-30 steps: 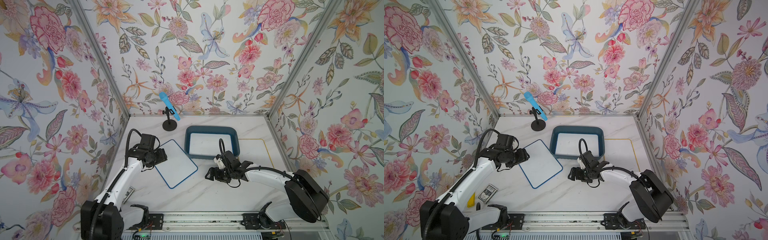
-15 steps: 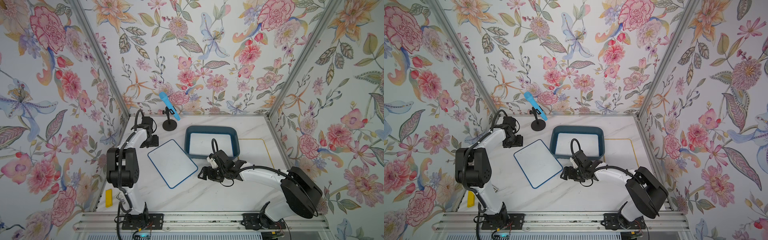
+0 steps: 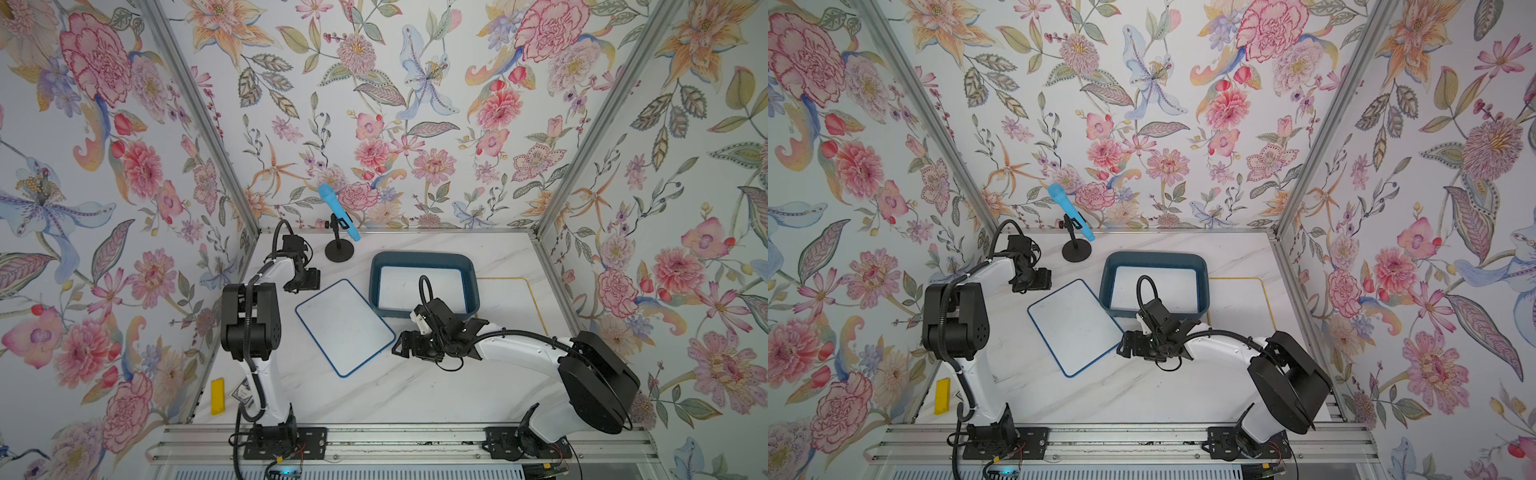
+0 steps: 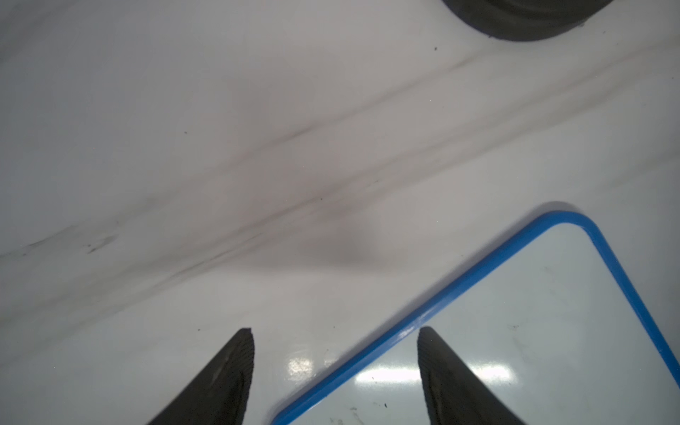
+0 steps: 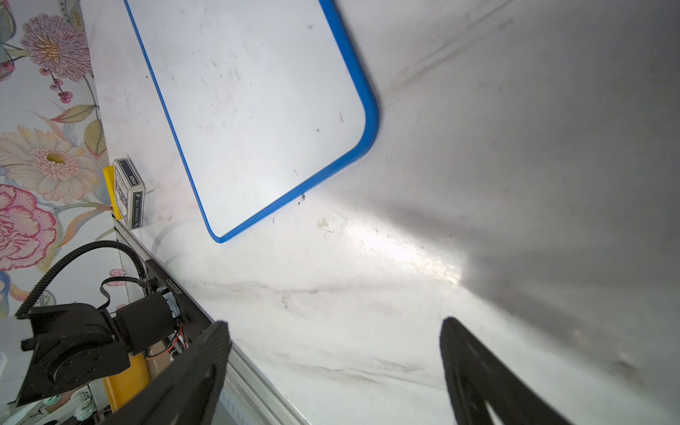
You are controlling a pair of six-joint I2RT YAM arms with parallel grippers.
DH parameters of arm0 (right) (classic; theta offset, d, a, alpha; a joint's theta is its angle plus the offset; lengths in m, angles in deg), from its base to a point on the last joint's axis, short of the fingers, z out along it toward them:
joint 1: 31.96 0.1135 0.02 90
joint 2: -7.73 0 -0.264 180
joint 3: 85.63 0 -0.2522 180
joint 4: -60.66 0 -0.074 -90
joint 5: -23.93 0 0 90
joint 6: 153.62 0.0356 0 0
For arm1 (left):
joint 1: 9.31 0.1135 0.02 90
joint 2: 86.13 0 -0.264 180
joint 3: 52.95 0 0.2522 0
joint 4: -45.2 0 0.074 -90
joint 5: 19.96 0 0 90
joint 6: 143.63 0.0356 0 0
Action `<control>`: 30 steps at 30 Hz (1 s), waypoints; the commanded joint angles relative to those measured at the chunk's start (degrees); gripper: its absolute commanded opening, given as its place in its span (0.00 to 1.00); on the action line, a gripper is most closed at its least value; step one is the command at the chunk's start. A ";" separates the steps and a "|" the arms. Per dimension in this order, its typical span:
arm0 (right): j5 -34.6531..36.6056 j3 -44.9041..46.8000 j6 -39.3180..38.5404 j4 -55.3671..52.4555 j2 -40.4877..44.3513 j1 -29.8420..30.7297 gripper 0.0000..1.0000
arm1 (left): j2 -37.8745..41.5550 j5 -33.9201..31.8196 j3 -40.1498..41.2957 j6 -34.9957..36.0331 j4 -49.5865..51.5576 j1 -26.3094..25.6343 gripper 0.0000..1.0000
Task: Put the whiteboard into the storage box
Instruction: Move the whiteboard to the center of the board.
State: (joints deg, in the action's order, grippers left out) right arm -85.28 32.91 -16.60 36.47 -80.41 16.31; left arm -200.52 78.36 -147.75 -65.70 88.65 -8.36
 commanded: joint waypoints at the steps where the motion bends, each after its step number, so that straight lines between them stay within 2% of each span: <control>1: 1.62 -1.43 0.76 -1.31 0.66 0.66 0.90 | 0.56 4.81 3.95 -1.34 -2.36 0.10 0.73; 8: 1.88 -0.45 0.29 -1.84 3.08 1.04 0.90 | 1.76 9.51 10.80 -4.57 -5.62 0.29 0.72; 23: 1.85 5.61 -0.69 -1.68 7.71 2.46 0.91 | 21.15 21.58 35.66 -19.91 -11.35 -0.11 0.73; 30: -0.16 15.38 2.62 -1.46 15.16 1.97 0.93 | 29.55 18.71 42.60 -25.01 -9.95 -3.12 0.73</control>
State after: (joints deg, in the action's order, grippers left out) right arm -84.73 45.74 -15.90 35.57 -67.80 18.54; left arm -172.43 97.24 -107.64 -86.38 75.03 -10.28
